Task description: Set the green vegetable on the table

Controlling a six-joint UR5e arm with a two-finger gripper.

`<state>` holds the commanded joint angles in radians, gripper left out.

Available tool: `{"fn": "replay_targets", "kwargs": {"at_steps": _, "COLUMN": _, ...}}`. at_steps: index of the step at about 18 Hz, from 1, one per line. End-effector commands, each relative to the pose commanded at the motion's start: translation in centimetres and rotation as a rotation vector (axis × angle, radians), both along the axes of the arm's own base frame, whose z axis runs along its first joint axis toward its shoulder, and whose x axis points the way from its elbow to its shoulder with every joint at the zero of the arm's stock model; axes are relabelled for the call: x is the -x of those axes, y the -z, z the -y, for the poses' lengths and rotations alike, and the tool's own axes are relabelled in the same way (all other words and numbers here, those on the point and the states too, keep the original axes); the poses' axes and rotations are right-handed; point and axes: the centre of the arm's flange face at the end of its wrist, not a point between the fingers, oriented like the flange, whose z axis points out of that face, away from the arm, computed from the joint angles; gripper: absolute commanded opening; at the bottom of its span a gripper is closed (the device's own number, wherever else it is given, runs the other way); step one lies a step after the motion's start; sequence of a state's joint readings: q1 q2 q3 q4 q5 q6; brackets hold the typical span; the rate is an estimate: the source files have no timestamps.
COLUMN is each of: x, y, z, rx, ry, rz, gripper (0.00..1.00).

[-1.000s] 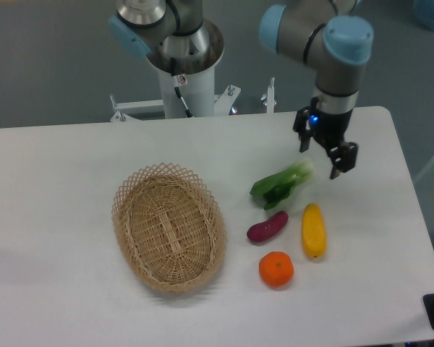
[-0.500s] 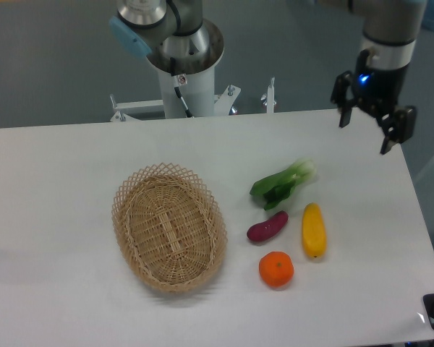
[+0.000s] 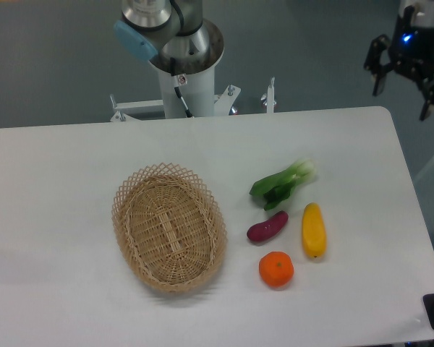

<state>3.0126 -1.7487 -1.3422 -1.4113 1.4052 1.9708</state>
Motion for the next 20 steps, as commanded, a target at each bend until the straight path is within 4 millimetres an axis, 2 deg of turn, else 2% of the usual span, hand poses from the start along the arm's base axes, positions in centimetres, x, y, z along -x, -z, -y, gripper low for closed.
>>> {"fn": "replay_targets", "kwargs": {"at_steps": 5, "x": 0.8, "y": 0.0, "z": 2.5, "rx": 0.012, "ry": 0.075, "rz": 0.001, "gripper": 1.0}}
{"fn": "replay_targets", "kwargs": {"at_steps": 7, "x": 0.8, "y": 0.1, "z": 2.7, "rx": 0.014, "ry": 0.08, "rz": 0.004, "gripper": 1.0}}
{"fn": "replay_targets", "kwargs": {"at_steps": 17, "x": -0.3, "y": 0.6, "z": -0.2, "rx": 0.006, "ry": 0.07, "rz": 0.018, "gripper": 1.0}}
{"fn": "replay_targets", "kwargs": {"at_steps": 20, "x": -0.4, "y": 0.5, "z": -0.4, "rx": 0.007, "ry": 0.072, "rz": 0.017, "gripper": 1.0}}
